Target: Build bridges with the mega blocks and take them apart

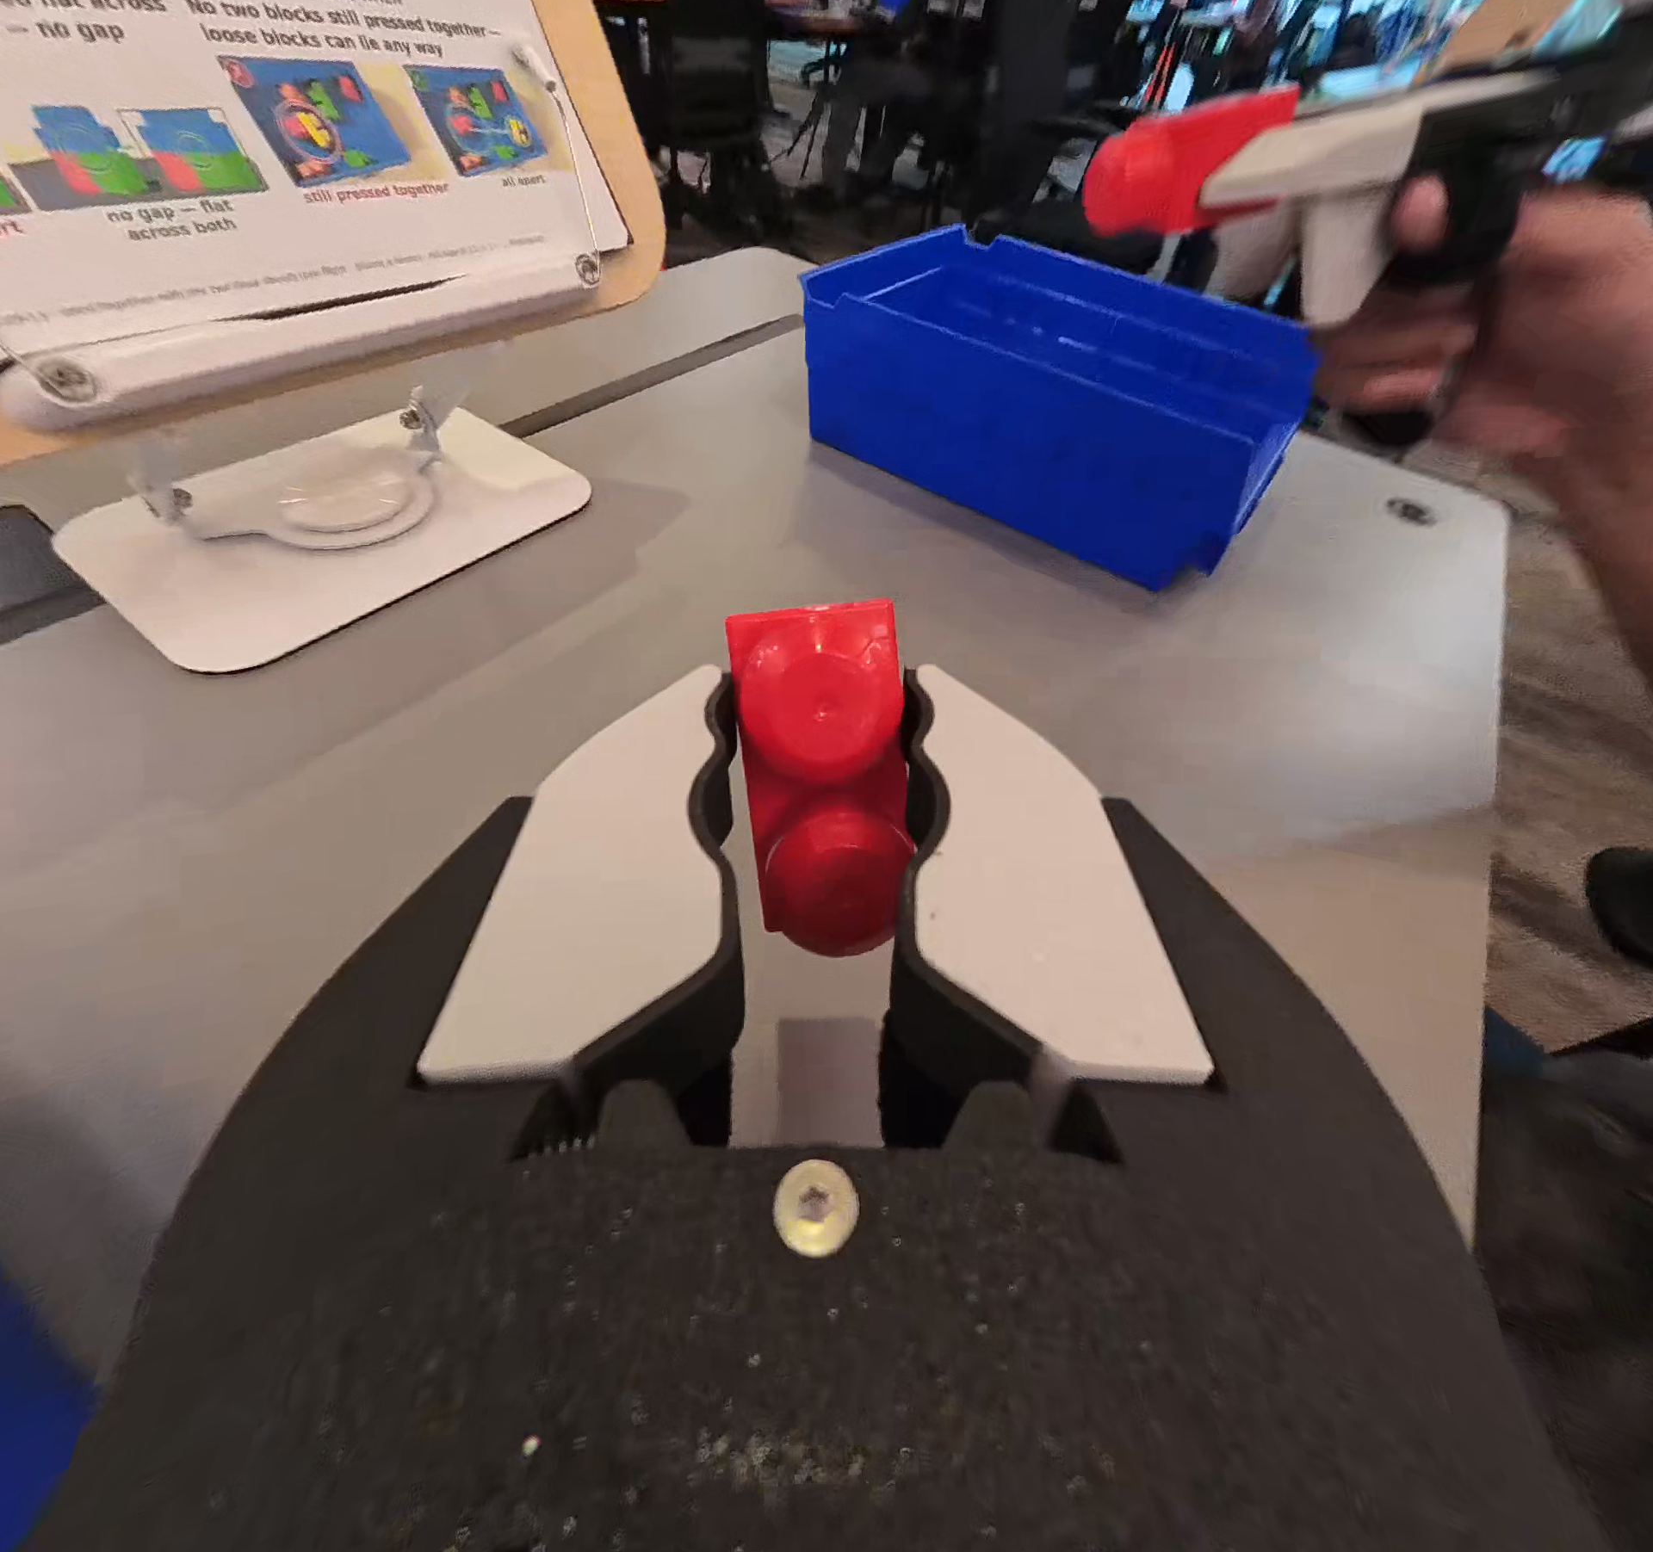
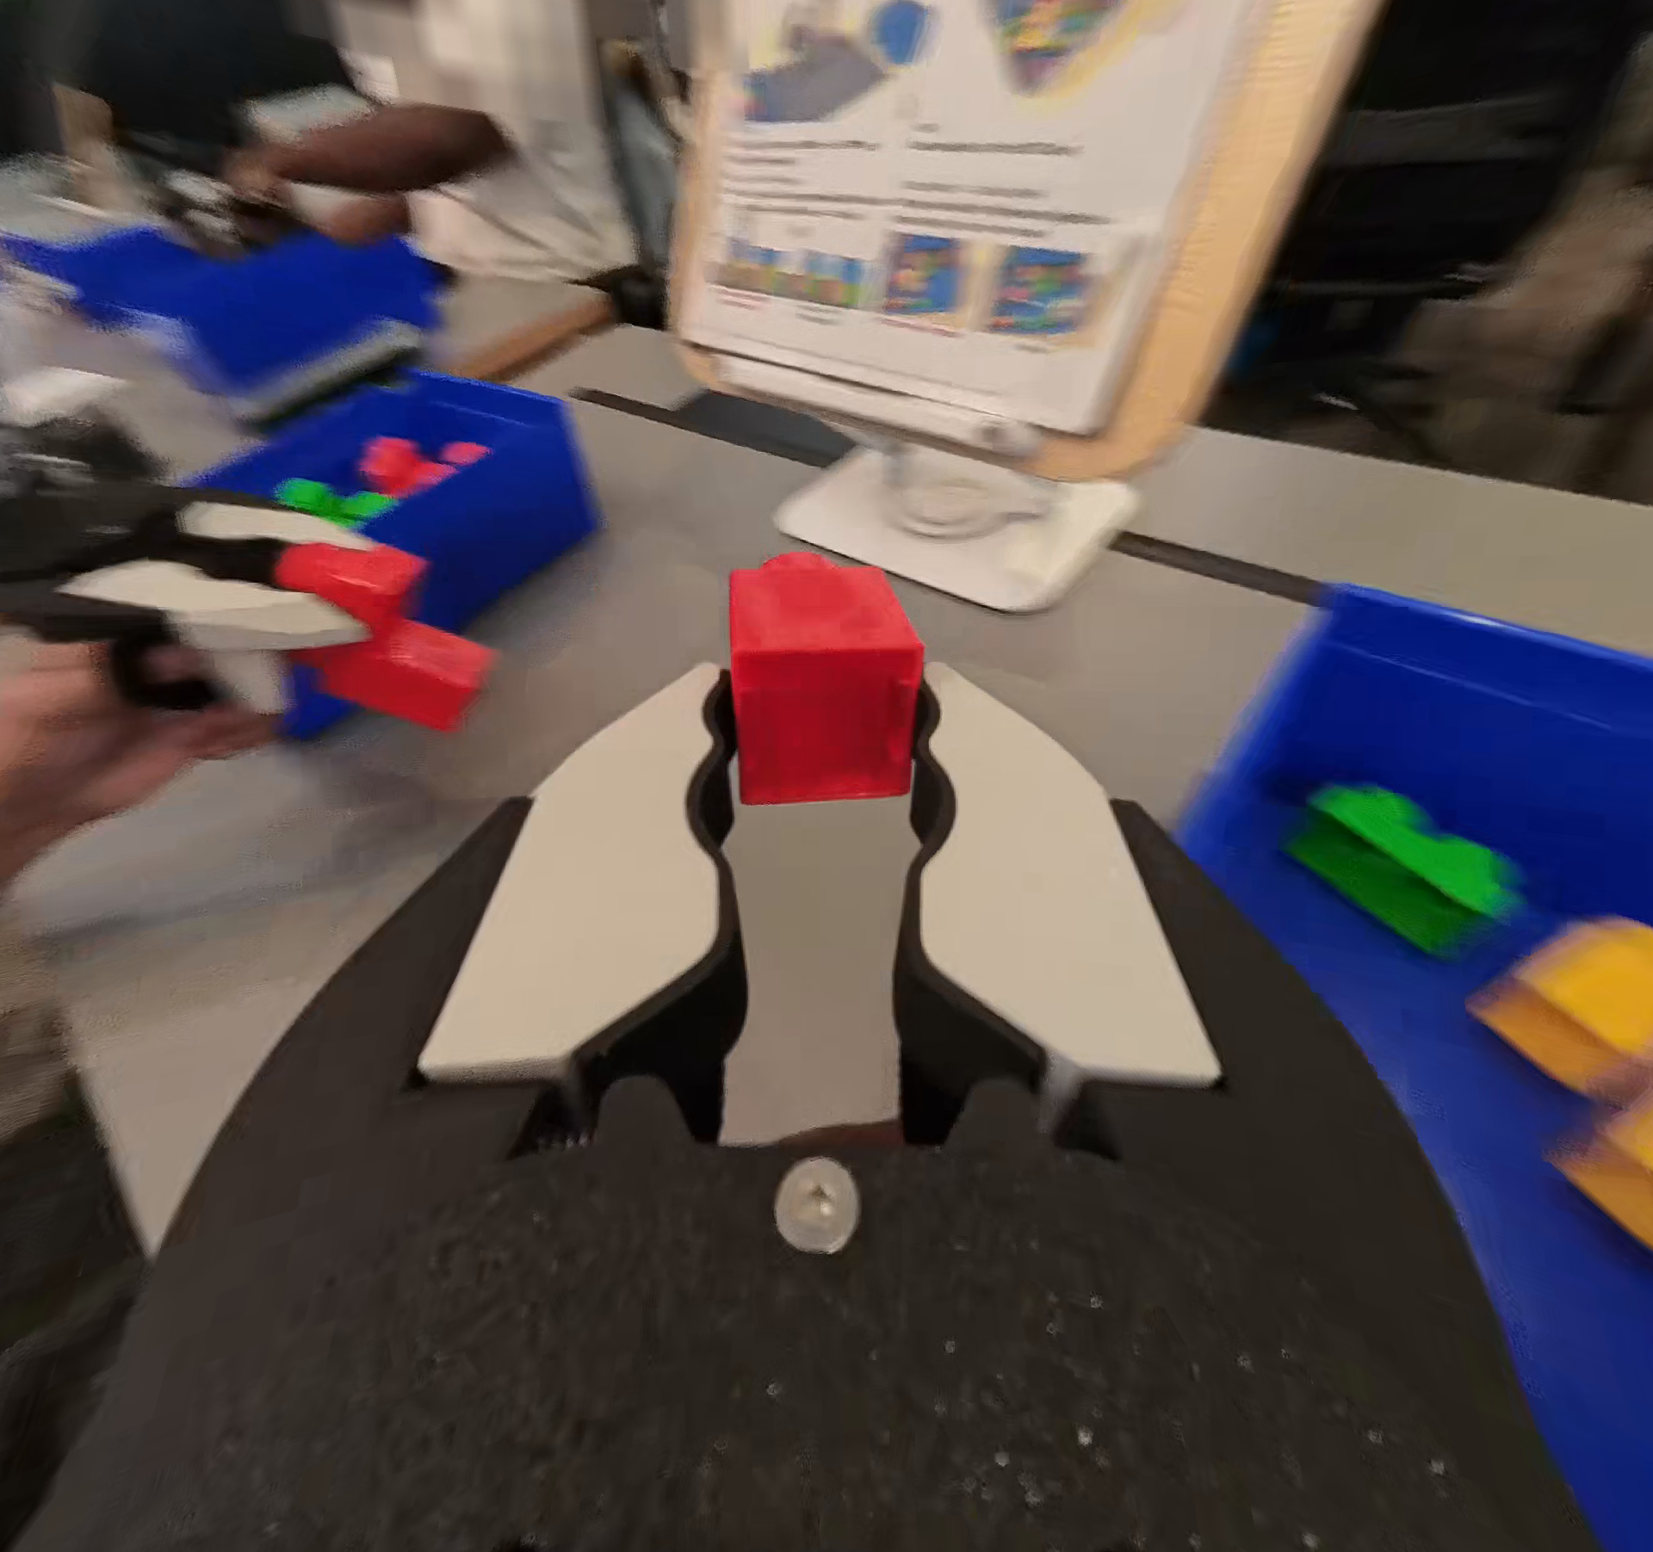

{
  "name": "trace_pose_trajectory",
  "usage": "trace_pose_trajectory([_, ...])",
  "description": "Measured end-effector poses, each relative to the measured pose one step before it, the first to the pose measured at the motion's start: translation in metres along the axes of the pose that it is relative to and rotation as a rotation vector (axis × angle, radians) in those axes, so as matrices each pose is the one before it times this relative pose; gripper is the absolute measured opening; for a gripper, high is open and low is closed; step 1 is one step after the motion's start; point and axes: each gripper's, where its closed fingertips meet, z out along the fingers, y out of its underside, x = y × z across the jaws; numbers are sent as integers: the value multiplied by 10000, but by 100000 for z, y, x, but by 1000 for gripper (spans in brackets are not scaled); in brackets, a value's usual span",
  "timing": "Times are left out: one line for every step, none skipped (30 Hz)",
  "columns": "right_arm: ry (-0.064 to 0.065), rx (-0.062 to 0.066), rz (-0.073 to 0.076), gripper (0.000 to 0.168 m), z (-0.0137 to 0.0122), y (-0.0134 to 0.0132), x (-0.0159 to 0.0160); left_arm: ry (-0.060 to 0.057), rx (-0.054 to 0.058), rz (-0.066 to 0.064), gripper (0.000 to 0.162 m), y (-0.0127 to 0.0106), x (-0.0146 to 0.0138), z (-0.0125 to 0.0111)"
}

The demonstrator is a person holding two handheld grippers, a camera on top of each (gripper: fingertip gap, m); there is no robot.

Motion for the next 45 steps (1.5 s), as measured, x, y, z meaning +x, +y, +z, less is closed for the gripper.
trace_pose_trajectory([848,-515,-149,37,-1282,5,2217,-125,-72,252,34,-209,136,-211])
trace_pose_trajectory([977,-658,-129,37,-964,701,2776,-54,92,153,34,-445,199,-301])
trace_pose_trajectory([1019,-845,-83,37,-346,1418,3113,85,127,21,34,-502,345,-331])
trace_pose_trajectory([704,-910,117,37,464,1813,2680,186,67,-64,34,-411,406,-276])
trace_pose_trajectory([143,-1083,144,37,1191,2022,1731,236,-2,-61,35,-292,416,-220])
trace_pose_trajectory([95,-1084,-107,37,1544,1810,1367,176,21,-21,35,-275,305,-219])
trace_pose_trajectory([188,-664,-184,37,1644,1107,1222,54,117,23,35,-338,131,-233])
trace_pose_trajectory([27,-605,-57,37,1640,859,791,36,101,42,35,-258,50,-174])
trace_pose_trajectory([-114,-478,17,38,1426,527,370,60,-2,10,35,-88,12,-87])
trace_pose_trajectory([-117,-199,-34,37,1161,-3,217,26,-26,-26,35,6,-73,-43])
trace_pose_trajectory([-18,80,-28,37,894,-519,238,10,10,-36,35,-3,-113,-15])
trace_pose_trajectory([-33,249,-5,38,744,-789,101,56,9,-60,35,10,-62,14])
trace_pose_trajectory([-137,112,52,38,691,-661,-108,107,-21,-87,35,54,13,47])
trace_pose_trajectory([-96,155,-47,37,695,-711,-181,96,-22,-69,35,39,41,49])
trace_pose_trajectory([-39,76,-126,37,725,-506,-196,37,-7,-7,35,15,-3,30])
trace_pose_trajectory([6,-236,-75,37,712,2,-219,-11,-28,48,35,28,-37,28])
trace_pose_trajectory([-158,-330,-64,37,641,221,-516,-22,-59,67,35,57,-29,26])
trace_pose_trajectory([-91,-18,-13,37,423,-46,-397,-3,-53,68,35,32,5,15])
trace_pose_trajectory([58,-136,31,37,358,173,-87,20,-29,57,35,20,55,1])
trace_pose_trajectory([35,-372,54,37,403,591,-30,19,-13,32,35,12,53,-11])
trace_pose_trajectory([38,-390,134,37,422,682,68,20,-1,-2,35,56,28,-10])
trace_pose_trajectory([-89,-6,161,37,191,155,-37,30,5,-34,35,98,9,17])
trace_pose_trajectory([-139,152,255,37,-192,-35,20,21,-7,-54,35,175,-35,32])
trace_pose_trajectory([34,-97,204,44,-384,297,295,13,-34,-73,35,245,-92,54])
trace_pose_trajectory([6,59,56,50,-707,193,129,37,-34,-100,35,277,-87,18])
trace_pose_trajectory([-45,351,10,52,-1190,-48,-127,62,1,-117,35,213,-65,-29])
trace_pose_trajectory([-1,586,79,52,-1677,-294,-274,54,36,-121,35,133,-85,-94])
trace_pose_trajectory([-159,870,51,53,-2111,-736,-821,82,69,-125,34,35,-53,-165])
trace_pose_trajectory([-480,1243,50,53,-2400,-1369,-1763,178,106,-154,35,-64,75,-191])
trace_pose_trajectory([-956,1533,-7,53,-2316,-1929,-3108,265,160,-186,34,-187,194,-218])
trace_pose_trajectory([-1502,1442,-156,51,-1589,-1895,-4615,364,221,-195,34,-303,351,-215])
trace_pose_trajectory([-1708,952,-146,49,-309,-1091,-5288,429,244,-214,34,-376,454,-175])
trace_pose_trajectory([-1703,487,-44,49,1054,-113,-5166,378,247,-225,34,-391,401,-138])
trace_pose_trajectory([-1737,212,153,52,2032,720,-4663,369,253,-219,34,-417,401,-81])
trace_pose_trajectory([-1562,118,438,56,2601,1276,-3528,423,270,-221,34,-428,497,-28])
trace_pose_trajectory([-1229,5,563,59,2676,1619,-2129,409,274,-203,34,-411,507,11])
trace_pose_trajectory([-641,-35,441,59,2311,1495,-595,345,223,-167,34,-305,436,87])
trace_pose_trajectory([-154,205,253,62,1638,788,306,311,132,-131,34,-163,412,137])
trace_pose_trajectory([-189,341,193,61,1139,300,198,268,72,-106,34,-49,379,169])
trace_pose_trajectory([-427,124,195,64,795,162,-220,197,43,-82,34,2,292,163])
trace_pose_trajectory([-324,83,65,63,496,-75,-235,124,9,-48,34,77,209,156])
trace_pose_trajectory([-10,133,-12,56,305,-240,148,77,-34,-32,34,139,137,157])
trace_pose_trajectory([-99,223,24,46,166,-320,39,57,-77,-39,34,196,89,142])
trace_pose_trajectory([-371,161,56,36,46,-207,-339,-36,-38,-25,34,98,-52,89])
trace_pose_trajectory([28,244,-20,35,-100,-236,69,-89,-39,11,34,51,-126,-19])
